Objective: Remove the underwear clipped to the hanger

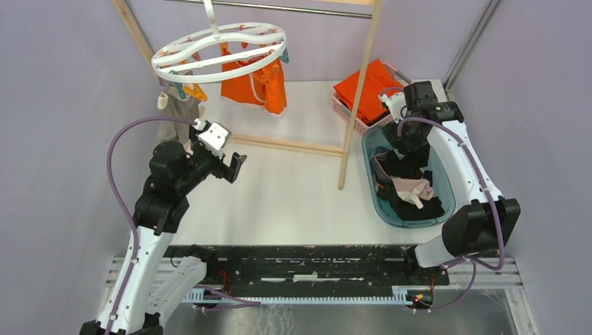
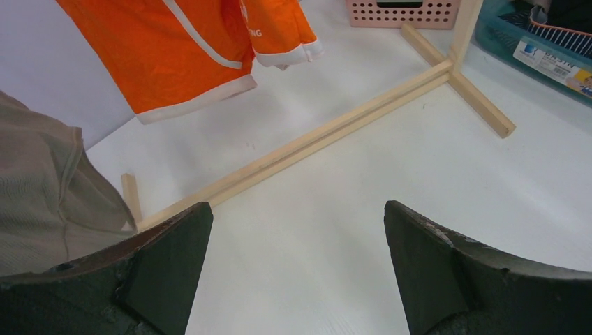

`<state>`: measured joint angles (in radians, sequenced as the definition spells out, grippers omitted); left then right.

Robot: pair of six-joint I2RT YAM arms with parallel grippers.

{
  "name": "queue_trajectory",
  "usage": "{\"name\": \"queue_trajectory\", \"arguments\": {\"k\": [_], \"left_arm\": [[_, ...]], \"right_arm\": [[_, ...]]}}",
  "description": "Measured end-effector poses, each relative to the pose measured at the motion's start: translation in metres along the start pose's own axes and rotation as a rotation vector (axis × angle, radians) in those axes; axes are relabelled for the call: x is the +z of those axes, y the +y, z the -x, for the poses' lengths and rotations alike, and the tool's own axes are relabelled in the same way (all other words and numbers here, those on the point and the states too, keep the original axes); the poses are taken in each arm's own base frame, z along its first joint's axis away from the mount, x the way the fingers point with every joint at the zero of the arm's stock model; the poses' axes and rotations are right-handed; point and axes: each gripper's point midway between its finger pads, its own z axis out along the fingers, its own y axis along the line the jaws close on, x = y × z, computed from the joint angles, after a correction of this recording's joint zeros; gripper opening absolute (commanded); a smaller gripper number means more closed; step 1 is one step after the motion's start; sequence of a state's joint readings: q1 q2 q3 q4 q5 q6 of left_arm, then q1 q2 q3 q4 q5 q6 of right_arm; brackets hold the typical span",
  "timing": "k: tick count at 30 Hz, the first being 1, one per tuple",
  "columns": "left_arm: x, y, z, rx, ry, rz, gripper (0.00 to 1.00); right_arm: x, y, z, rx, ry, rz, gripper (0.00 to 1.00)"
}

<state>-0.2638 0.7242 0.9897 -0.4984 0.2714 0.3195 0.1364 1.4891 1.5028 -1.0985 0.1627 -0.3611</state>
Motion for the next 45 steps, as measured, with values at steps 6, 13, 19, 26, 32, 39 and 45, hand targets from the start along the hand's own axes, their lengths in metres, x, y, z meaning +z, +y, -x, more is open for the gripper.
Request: {"name": "queue_trajectory", "arguments": {"k": [6,13,19,26,32,39,45], "left_arm": [[-0.003,0.014,-0.008,0.017,0.035,0.08,1.0],[-0.012,0.05,-0.014,-0.003,0.075,0.279,0.99],[-0.029,0.094,0.006,-0.093,0.062,0.44,1.0],[-0.025,0.11,0.073,-0.133,-0.095,0.395,0.83],[0.008,0.123,0.1,-0.158,-0.164,0.339,0.6],[0.032,0.115,0.1,-0.194,-0.189,0.244,0.24],[0.028,0.101,0.117,-0.185,-0.256,0.174,0.23]], "right_arm": [[-0.012,0.028,0.013,-0.016,-0.086,0.143,0.98],[-0.088,0.095,0.075,-0.135,-0.482,0.336,0.97],[-0.135,0.144,0.116,-0.272,-0.688,0.45,0.97],[-0.133,0.175,0.125,-0.339,-0.698,0.512,0.96],[-0.12,0.184,0.115,-0.352,-0.668,0.522,0.96],[-0.127,0.181,0.111,-0.352,-0.689,0.515,0.97],[-0.131,0.18,0.111,-0.352,-0.704,0.511,0.97]]}}
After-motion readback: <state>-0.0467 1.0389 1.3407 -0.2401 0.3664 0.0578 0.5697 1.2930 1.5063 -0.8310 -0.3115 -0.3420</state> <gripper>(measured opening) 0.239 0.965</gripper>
